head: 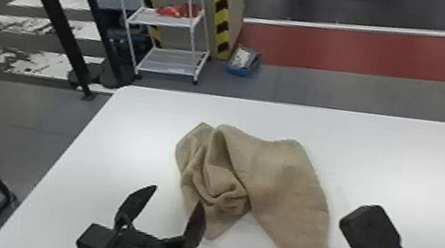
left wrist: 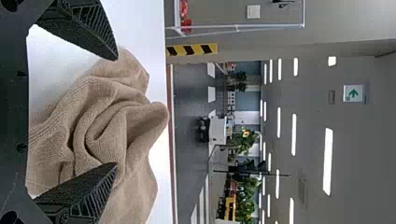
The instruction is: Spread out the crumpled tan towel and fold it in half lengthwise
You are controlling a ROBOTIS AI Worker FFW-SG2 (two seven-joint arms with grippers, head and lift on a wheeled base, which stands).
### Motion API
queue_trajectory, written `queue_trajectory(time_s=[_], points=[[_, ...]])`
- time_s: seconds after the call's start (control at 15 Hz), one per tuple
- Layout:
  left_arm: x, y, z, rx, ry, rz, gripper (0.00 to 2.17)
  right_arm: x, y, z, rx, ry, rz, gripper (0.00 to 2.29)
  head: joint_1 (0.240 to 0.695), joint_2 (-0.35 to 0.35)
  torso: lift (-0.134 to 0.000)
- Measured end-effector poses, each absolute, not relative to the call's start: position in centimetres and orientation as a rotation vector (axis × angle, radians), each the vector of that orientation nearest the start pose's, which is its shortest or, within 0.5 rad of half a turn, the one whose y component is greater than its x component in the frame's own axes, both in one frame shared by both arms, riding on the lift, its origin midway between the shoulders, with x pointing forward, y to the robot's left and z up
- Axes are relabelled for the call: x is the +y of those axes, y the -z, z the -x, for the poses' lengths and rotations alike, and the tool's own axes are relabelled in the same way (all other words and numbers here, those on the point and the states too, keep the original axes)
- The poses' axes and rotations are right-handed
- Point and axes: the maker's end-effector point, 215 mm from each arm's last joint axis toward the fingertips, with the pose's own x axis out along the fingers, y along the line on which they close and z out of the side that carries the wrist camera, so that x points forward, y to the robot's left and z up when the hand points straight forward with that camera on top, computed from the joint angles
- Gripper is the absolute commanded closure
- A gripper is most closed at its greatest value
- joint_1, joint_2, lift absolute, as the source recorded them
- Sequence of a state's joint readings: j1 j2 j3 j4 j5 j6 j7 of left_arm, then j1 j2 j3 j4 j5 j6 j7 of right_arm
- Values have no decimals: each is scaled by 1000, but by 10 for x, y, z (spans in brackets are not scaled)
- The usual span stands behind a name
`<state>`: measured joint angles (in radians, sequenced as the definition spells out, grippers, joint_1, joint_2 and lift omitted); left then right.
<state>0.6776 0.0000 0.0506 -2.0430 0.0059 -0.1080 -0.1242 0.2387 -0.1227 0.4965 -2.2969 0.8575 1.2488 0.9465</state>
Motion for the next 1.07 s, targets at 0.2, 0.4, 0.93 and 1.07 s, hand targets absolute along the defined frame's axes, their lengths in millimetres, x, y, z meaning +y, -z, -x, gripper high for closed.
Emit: queue_trajectory(time_s=[0.2, 0.4, 0.93, 1.07], points=[[229, 382, -384, 100, 82, -18, 80, -69, 444, -349, 877, -698, 425, 505, 695, 245, -124], [229, 382, -384, 100, 81, -18, 80, -67, 450, -348, 891, -698, 441, 505, 695, 250, -124], [230, 384, -384, 103, 79, -18, 80, -67, 457, -348, 917, -712, 459, 974, 695, 254, -124], [230, 383, -385, 102, 80, -18, 80, -70, 458, -350, 924, -699, 465, 1058, 695, 247, -124]])
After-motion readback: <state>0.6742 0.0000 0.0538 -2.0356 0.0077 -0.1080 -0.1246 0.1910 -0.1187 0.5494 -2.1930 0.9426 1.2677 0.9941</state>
